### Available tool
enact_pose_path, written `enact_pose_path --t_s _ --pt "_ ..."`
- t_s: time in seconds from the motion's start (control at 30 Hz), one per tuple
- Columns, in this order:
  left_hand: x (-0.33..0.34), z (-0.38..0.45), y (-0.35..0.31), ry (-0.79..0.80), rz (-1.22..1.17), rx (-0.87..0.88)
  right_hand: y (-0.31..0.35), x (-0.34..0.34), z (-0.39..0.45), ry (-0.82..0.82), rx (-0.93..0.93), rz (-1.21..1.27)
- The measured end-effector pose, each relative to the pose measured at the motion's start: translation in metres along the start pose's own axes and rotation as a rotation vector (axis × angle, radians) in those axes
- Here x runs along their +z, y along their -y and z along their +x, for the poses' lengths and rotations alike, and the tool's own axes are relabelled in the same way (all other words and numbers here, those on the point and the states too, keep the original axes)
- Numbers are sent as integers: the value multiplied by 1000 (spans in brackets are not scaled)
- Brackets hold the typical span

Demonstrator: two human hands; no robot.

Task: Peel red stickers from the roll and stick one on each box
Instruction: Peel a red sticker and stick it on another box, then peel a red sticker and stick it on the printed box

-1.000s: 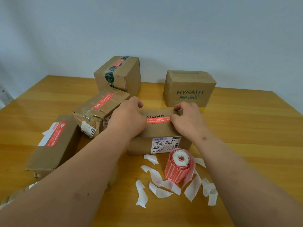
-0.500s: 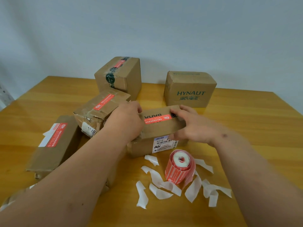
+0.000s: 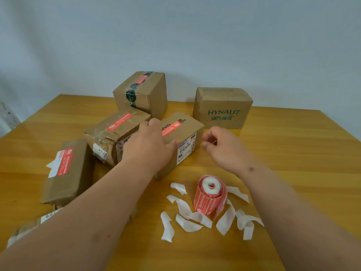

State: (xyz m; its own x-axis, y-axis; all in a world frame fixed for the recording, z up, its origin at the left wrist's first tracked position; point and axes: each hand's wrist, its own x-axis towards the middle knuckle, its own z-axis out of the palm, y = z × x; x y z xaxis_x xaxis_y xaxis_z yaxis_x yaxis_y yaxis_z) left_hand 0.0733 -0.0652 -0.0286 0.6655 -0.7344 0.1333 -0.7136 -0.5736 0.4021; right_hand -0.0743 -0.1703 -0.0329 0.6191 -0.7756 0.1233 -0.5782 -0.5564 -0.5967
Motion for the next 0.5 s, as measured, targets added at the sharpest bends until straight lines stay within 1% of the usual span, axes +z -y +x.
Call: enact_pose_path --t_s 0.07,0.13,0.2,0.27,0.33,0.4,0.5 --pt "-1 -9 -5 -42 -69 63 -2 -13 -10 128 -2 109" --pt "-1 -21 -11 -43 -147 168 -5 -27 -21 241 11 134" --pt "-1 -35 -17 39 -256 267 -6 -36 -32 304 20 133" --pt "-2 -52 -21 196 -383 320 -8 -41 -43 338 28 127" --pt "0 -63 -23 331 -403 369 -8 -42 -53 369 39 116" --pt "7 -72 -25 384 -358 399 -8 -41 -63 405 45 91" --pt "16 -80 -26 371 -381 378 -8 -41 -76 427 36 56"
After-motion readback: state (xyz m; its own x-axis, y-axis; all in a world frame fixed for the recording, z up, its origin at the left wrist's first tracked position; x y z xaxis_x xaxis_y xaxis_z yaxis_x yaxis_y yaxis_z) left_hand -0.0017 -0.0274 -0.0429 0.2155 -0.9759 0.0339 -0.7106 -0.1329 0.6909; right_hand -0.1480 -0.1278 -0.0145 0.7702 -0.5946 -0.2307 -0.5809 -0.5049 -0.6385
